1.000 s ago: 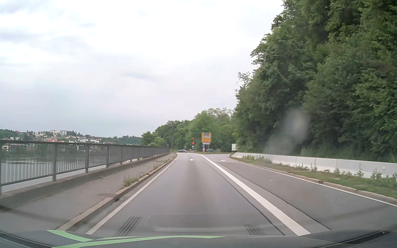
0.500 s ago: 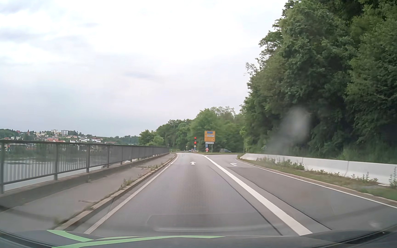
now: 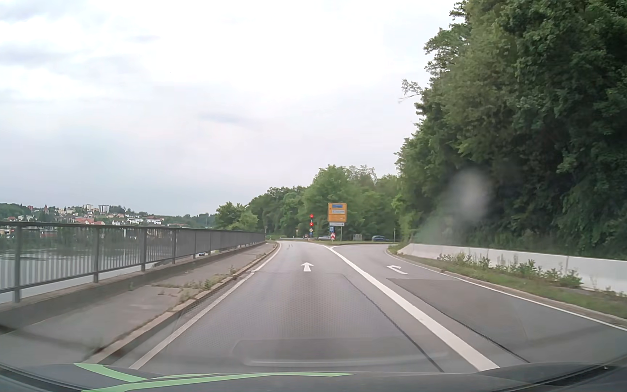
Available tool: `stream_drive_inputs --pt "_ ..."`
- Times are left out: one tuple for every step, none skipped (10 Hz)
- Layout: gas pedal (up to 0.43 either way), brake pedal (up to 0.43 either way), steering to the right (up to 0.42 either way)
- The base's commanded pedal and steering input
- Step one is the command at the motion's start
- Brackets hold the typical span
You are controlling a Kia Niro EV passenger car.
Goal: Follow the waypoints while adhering to traffic rules and regulations
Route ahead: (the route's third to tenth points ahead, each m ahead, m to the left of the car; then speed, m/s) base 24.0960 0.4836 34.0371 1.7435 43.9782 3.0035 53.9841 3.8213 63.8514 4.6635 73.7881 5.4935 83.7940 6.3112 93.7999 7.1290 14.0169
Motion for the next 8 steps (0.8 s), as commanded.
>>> stream_drive_inputs --pt "0.0 0.061 -0.003" --pt "0.0 0.067 -0.003" --pt "0.0 0.067 -0.002" --pt "0.0 0.067 -0.002" --pt "0.0 0.067 -0.002" --pt "0.0 0.067 -0.002" --pt "0.0 0.067 -0.002" --pt "0.0 0.067 -0.002"
